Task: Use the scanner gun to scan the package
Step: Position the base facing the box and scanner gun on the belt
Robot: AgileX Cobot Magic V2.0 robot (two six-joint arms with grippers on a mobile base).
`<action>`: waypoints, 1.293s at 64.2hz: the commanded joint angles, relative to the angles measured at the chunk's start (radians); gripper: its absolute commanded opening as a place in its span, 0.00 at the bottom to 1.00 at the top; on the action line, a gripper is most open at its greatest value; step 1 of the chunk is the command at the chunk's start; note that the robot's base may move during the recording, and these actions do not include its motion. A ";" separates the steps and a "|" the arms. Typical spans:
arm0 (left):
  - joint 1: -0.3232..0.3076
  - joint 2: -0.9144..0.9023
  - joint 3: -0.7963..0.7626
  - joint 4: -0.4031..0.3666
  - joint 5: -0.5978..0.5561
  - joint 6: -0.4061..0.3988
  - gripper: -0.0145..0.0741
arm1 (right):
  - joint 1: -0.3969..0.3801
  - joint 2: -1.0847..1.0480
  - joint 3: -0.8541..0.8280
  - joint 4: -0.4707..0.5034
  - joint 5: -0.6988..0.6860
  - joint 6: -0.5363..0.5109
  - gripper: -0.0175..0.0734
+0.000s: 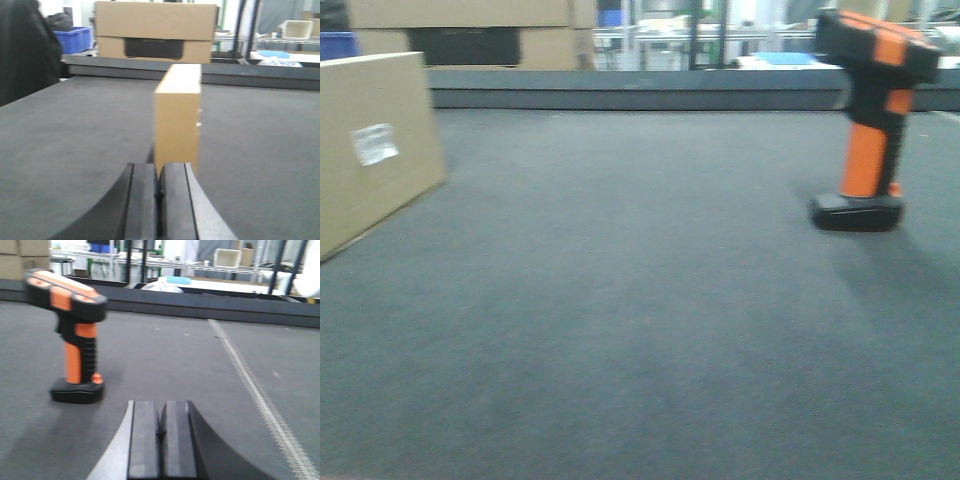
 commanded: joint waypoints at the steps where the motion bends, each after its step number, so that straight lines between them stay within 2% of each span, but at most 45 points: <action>1: 0.000 -0.003 -0.003 -0.005 -0.013 -0.005 0.04 | -0.005 -0.002 0.000 -0.004 -0.022 -0.002 0.01; 83: 0.000 -0.003 -0.003 -0.005 -0.013 -0.005 0.04 | 0.007 -0.002 0.000 -0.004 -0.022 -0.002 0.01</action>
